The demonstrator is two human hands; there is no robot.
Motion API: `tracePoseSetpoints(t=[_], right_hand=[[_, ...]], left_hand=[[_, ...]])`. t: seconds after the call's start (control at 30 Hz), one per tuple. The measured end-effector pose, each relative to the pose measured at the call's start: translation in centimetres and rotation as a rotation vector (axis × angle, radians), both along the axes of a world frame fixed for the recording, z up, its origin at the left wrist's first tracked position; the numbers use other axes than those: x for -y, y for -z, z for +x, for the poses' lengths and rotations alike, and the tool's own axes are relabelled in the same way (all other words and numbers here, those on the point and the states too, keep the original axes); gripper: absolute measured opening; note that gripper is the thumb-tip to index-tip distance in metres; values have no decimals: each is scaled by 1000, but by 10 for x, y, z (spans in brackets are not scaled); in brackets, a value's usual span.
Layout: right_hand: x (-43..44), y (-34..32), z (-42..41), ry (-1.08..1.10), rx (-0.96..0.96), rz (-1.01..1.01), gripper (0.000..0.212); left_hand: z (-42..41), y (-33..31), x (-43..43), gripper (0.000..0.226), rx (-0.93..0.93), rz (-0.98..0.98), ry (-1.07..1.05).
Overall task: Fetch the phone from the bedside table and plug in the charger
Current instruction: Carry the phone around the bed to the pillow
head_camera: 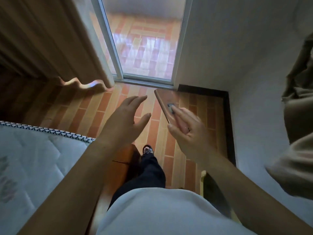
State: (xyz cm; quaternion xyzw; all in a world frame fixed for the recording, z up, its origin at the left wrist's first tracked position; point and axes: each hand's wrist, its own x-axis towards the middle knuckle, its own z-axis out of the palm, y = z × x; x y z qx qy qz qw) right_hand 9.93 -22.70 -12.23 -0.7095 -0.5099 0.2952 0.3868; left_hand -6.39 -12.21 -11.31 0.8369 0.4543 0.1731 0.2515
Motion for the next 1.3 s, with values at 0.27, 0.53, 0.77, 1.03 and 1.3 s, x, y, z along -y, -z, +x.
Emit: tracePoseSetpoints(t=[0.27, 0.53, 0.77, 1.03, 1.3], right_hand=[[-218, -22, 17, -126, 72, 51, 46], [-392, -18, -28, -427, 73, -8, 48], [-560, -5, -87, -710, 102, -21, 45], [-728, -13, -202, -1129, 98, 0, 49], [-801, -5, -344, -1422, 62, 16, 51]], left_hand=[[-5, -17, -193, 49, -6, 25, -133], [-64, -15, -313, 46, 50, -79, -424], [-124, 1, -430, 47, 46, -115, -687], [-211, -19, -514, 50, -2, -100, -1021], [-318, -25, -543, 51, -23, -41, -1297]])
